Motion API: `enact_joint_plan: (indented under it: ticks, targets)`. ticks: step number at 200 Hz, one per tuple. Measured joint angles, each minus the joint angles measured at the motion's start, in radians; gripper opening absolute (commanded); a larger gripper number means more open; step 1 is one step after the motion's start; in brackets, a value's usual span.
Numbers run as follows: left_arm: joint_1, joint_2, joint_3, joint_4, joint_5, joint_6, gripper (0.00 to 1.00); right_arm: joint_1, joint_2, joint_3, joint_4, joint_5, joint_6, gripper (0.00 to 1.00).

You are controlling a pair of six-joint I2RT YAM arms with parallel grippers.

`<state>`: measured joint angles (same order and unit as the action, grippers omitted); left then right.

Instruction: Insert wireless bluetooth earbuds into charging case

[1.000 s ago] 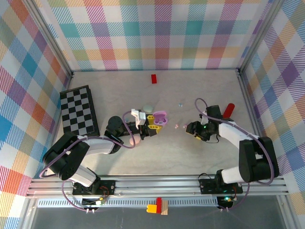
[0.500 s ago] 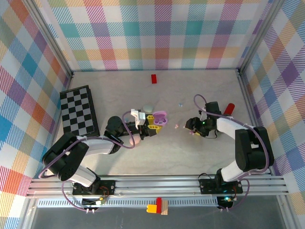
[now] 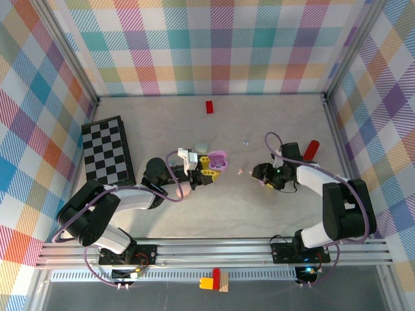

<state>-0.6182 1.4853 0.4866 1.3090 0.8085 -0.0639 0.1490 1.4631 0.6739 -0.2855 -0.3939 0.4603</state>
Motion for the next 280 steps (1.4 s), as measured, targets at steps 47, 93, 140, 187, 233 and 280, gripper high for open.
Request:
enact_joint_plan:
  ticks: [47, 93, 140, 187, 233, 280]
  targets:
    - [0.0, 0.0, 0.0, 0.0, 0.003, 0.0, 0.35, 0.0, 0.026, 0.023, -0.014, 0.027, -0.034, 0.7]
    - [0.0, 0.0, 0.0, 0.0, 0.003, 0.0, 0.35, 0.0, 0.041, 0.041, -0.023, 0.052, -0.059, 0.71]
    - [0.0, 0.0, 0.0, 0.0, 0.006, 0.0, 0.35, 0.0, 0.048, 0.076, -0.043, 0.082, -0.1, 0.69]
    - [0.0, 0.0, 0.0, 0.0, 0.007, 0.0, 0.35, 0.0, 0.097, 0.151, -0.055, 0.074, -0.149, 0.65]
    - [0.0, 0.0, 0.0, 0.0, 0.007, 0.0, 0.35, -0.006, 0.165, 0.158, -0.06, 0.052, -0.158, 0.55]
    - [0.0, 0.0, 0.0, 0.0, 0.013, 0.0, 0.35, -0.008, 0.165, 0.142, -0.055, 0.033, -0.135, 0.48]
